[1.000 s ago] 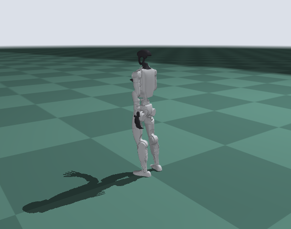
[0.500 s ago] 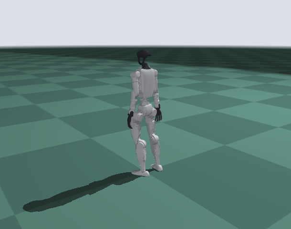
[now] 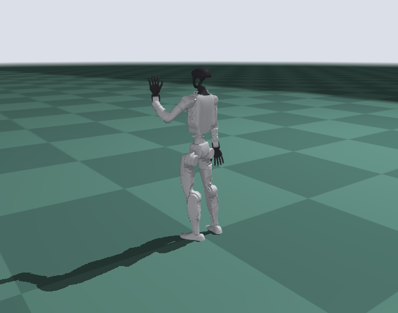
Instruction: In place motions
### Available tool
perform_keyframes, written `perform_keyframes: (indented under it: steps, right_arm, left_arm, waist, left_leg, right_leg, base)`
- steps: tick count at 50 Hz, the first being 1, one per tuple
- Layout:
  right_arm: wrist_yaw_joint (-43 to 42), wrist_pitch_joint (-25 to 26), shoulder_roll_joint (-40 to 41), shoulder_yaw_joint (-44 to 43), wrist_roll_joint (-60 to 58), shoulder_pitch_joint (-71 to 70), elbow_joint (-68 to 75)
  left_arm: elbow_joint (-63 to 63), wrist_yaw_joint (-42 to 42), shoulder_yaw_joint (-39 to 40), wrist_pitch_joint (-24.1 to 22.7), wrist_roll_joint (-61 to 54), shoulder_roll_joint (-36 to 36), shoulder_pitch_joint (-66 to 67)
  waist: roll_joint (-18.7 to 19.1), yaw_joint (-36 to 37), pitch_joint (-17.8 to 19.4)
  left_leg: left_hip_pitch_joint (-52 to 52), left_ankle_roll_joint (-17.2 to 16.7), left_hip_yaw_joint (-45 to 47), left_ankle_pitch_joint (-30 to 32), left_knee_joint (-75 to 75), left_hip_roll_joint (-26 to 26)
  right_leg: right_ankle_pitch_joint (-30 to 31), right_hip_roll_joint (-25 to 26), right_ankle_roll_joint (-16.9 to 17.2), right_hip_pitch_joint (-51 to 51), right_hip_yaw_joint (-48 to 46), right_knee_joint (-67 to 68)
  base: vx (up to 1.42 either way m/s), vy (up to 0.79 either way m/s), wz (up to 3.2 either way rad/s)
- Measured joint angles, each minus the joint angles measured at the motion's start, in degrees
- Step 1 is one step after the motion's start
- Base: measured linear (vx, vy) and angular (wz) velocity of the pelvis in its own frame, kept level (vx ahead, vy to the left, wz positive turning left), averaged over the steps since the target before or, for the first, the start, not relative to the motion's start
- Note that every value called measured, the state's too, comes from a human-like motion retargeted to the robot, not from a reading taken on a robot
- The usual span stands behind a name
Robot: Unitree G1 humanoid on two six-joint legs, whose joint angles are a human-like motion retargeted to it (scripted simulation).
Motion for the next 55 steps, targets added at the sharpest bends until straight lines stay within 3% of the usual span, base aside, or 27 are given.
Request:
perform_keyframes:
  steps: [3,6,8,13,15,17,18,20,22,25,28,30,33,35,36,38,40,41,42,43,45,50,52,55]
  right_arm:
    - [1.5,0.3,-0.6,-0.3,1.2,-0.5,0.1]
    - [0.9,0.0,-1.0,-1.1,3.4,-1.0,0.2]
    - [0.2,-0.3,-1.2,-1.8,4.8,-1.1,0.4]
    - [0.0,-0.3,-1.6,-3.1,6.3,-0.9,0.9]
    - [0.0,-0.3,-1.7,-3.3,6.4,-0.8,1.0]
    - [-0.2,-0.3,-1.7,-3.6,6.4,-0.9,1.0]
    - [-0.3,-0.3,-1.8,-3.7,6.4,-1.0,1.1]
    - [-0.5,-0.4,-1.7,-3.8,6.5,-1.1,1.2]
    - [-0.6,-0.4,-1.7,-3.9,6.8,-1.3,1.5]
    - [-0.5,-0.2,-1.6,-4.5,7.1,-1.2,1.7]
    - [-0.6,-0.1,-1.7,-5.0,7.3,-1.0,1.8]
    - [-0.7,0.0,-1.8,-5.2,7.2,-0.9,1.9]
    - [-0.6,0.1,-1.8,-5.2,6.7,-1.1,2.0]
    - [-0.4,0.1,-1.7,-5.0,6.6,-1.2,2.0]
    - [-0.3,0.0,-1.6,-5.0,6.6,-1.2,1.9]
    - [-0.2,-0.2,-1.5,-4.9,6.7,-1.1,1.7]
    - [-0.1,-0.5,-1.4,-4.9,6.9,-0.9,1.4]
    - [-0.1,-0.7,-1.3,-4.8,7.0,-0.8,1.4]
    - [0.0,-0.8,-1.2,-4.8,7.0,-0.8,1.4]
    - [0.2,-0.8,-1.1,-4.9,7.0,-0.9,1.4]
    - [0.5,-0.7,-1.1,-5.1,6.9,-1.0,1.2]
    - [0.6,-1.0,-1.0,-4.8,7.9,-0.8,0.8]
    - [0.8,-1.0,-1.0,-4.3,7.9,-0.7,0.9]
    - [1.3,-0.8,-0.8,-4.2,7.2,-0.7,0.9]
  left_arm:
    - [-0.1,3.7,0.0,0.5,-1.4,-0.6,-5.7]
    - [0.9,1.9,-0.5,4.1,-4.8,-2.2,-10.8]
    - [2.4,-4.6,-1.0,9.3,-9.2,-3.8,-13.5]
    - [7.9,-32.5,-1.4,28.1,-19.3,-6.2,-16.5]
    - [9.3,-36.9,-1.9,31.0,-21.3,-6.3,-16.2]
    - [8.8,-33.9,-1.7,26.2,-21.3,-5.4,-15.0]
    - [8.2,-30.2,-1.4,21.5,-19.9,-4.8,-14.1]
    - [6.3,-19.3,-0.5,11.4,-12.6,-3.8,-11.9]
    - [3.6,-4.2,0.9,4.4,0.3,-2.9,-8.8]
    - [-1.6,12.7,3.6,0.2,17.0,-1.5,-3.2]
    - [-5.0,21.7,3.3,-5.0,24.2,-2.9,3.9]
    - [-5.8,24.9,1.6,-8.8,25.8,-4.7,9.1]
    - [-3.7,22.8,-1.3,-9.6,27.9,-8.3,17.1]
    - [-0.3,14.0,-3.5,-7.5,28.7,-11.2,21.8]
    - [1.4,4.4,-4.4,-4.4,28.1,-12.9,23.3]
    - [4.5,-23.4,-5.7,5.4,27.0,-16.0,25.0]
    - [8.0,-59.6,-5.6,18.8,27.7,-17.8,25.0]
    - [10.1,-72.7,-5.4,25.9,30.0,-18.2,24.8]
    - [12.0,-82.5,-5.4,31.2,31.1,-18.5,24.7]
    - [13.3,-85.6,-5.4,32.9,29.7,-18.7,24.6]
    - [13.3,-78.2,-5.8,32.1,22.8,-17.9,24.8]
    - [6.7,-41.3,-2.0,25.8,18.8,-15.5,25.6]
    - [3.5,-27.2,0.2,18.1,17.4,-14.8,25.3]
    - [-0.3,-9.0,4.2,0.0,19.7,-13.1,24.0]
  waist:
    - [0.6,-0.6,-0.6]
    - [1.1,-0.4,-0.9]
    - [1.4,0.0,-1.2]
    - [2.1,0.5,-2.1]
    - [2.2,0.7,-2.3]
    - [2.3,1.0,-2.0]
    - [2.3,1.1,-1.8]
    - [2.3,1.4,-1.3]
    - [2.1,1.9,-0.8]
    - [1.8,3.1,-0.5]
    - [1.7,3.8,-0.5]
    - [1.7,4.2,-0.4]
    - [1.7,4.5,0.1]
    - [1.5,4.6,0.6]
    - [1.4,4.8,0.8]
    - [1.2,5.3,1.3]
    - [0.9,6.0,1.6]
    - [0.7,6.3,1.7]
    - [0.5,6.6,1.9]
    - [0.3,6.9,2.0]
    - [0.1,7.0,2.3]
    - [-0.4,6.0,2.3]
    - [-0.7,6.1,2.0]
    - [-1.2,6.7,1.7]
  left_leg:
    - [0.0,0.1,0.4,-0.1,0.0,0.2]
    - [0.0,0.1,0.9,-0.2,0.0,0.4]
    - [0.1,0.2,1.4,-0.3,0.1,0.5]
    - [0.1,0.3,2.0,-0.5,0.0,0.5]
    - [0.2,0.3,2.3,-0.5,-0.1,0.5]
    - [0.3,0.3,2.7,-0.5,-0.1,0.6]
    - [0.3,0.3,2.9,-0.6,-0.1,0.6]
    - [0.5,0.3,3.2,-0.6,-0.1,0.6]
    - [0.8,0.2,3.7,-0.6,-0.1,0.6]
    - [0.8,0.1,4.4,-0.6,-0.2,0.5]
    - [0.7,0.1,4.5,-0.6,-0.3,0.3]
    - [0.6,0.0,4.4,-0.6,-0.4,0.2]
    - [0.7,0.0,4.3,-0.6,-0.4,0.2]
    - [0.8,0.0,4.4,-0.5,-0.4,0.2]
    - [0.9,0.0,4.4,-0.5,-0.3,0.2]
    - [0.9,0.0,4.4,-0.5,-0.3,0.2]
    - [0.9,-0.1,4.3,-0.4,-0.2,0.3]
    - [0.8,-0.1,4.3,-0.3,-0.1,0.4]
    - [0.8,-0.2,4.2,-0.2,-0.1,0.4]
    - [0.7,-0.2,4.1,-0.2,-0.1,0.5]
    - [0.6,-0.3,3.7,0.0,-0.1,0.5]
    - [0.0,-0.2,1.8,0.4,0.0,-0.1]
    - [-0.2,-0.2,1.5,0.4,0.0,-0.2]
    - [-0.4,-0.2,1.1,0.5,0.0,-0.4]
  right_leg:
    - [0.0,0.1,0.0,-0.3,0.4,0.1]
    - [0.0,0.2,0.0,-0.4,1.0,0.2]
    - [0.0,0.2,0.0,-0.5,1.5,0.2]
    - [0.1,0.5,-0.1,-0.8,2.3,0.2]
    - [0.1,0.5,-0.1,-0.9,2.6,0.2]
    - [0.1,0.5,-0.1,-0.9,2.9,0.2]
    - [0.1,0.5,-0.1,-0.9,3.1,0.2]
    - [0.1,0.5,-0.1,-0.8,3.5,0.2]
    - [0.1,0.3,0.0,-0.7,4.1,0.3]
    - [0.1,0.1,0.0,-1.0,4.8,0.4]
    - [0.3,-0.3,0.0,-1.5,4.9,0.5]
    - [0.5,-0.5,0.1,-1.7,4.8,0.5]
    - [0.7,-0.8,0.2,-1.8,4.8,0.5]
    - [0.7,-0.9,0.2,-1.7,4.8,0.5]
    - [0.7,-0.9,0.3,-1.6,4.8,0.5]
    - [0.7,-1.1,0.4,-1.4,4.8,0.6]
    - [0.6,-1.3,0.6,-1.2,4.7,0.7]
    - [0.6,-1.4,0.7,-1.1,4.6,0.7]
    - [0.5,-1.5,0.9,-0.9,4.5,0.8]
    - [0.4,-1.6,1.0,-0.8,4.4,0.9]
    - [0.3,-1.7,1.2,-0.6,4.0,0.9]
    - [0.5,-1.6,0.8,-0.5,2.0,0.5]
    - [0.5,-1.6,0.8,-0.6,1.6,0.4]
    - [0.4,-1.7,0.8,-0.5,1.2,0.4]
  base:
    - [-0.01,0.05,-0.14]
    - [0.01,0.05,-0.19]
    - [0.02,0.04,-0.26]
    - [0.0,0.0,0.0]
    - [0.0,0.0,0.0]
    - [0.0,0.0,-0.09]
    - [0.0,0.0,-0.18]
    - [-0.01,-0.01,-0.19]
    - [-0.01,-0.02,-0.22]
    - [-0.01,0.0,-0.14]
    - [0.0,0.0,0.0]
    - [0.0,0.0,0.0]
    - [0.0,0.0,0.0]
    - [0.0,0.0,0.0]
    - [0.0,0.0,0.0]
    - [0.0,0.0,0.0]
    - [-0.03,-0.02,0.04]
    - [-0.06,-0.04,0.09]
    - [-0.06,-0.04,0.11]
    - [0.0,0.0,0.0]
    - [-0.02,-0.01,0.26]
    - [0.02,0.04,0.34]
    - [0.04,0.05,0.18]
    - [0.0,0.01,0.07]
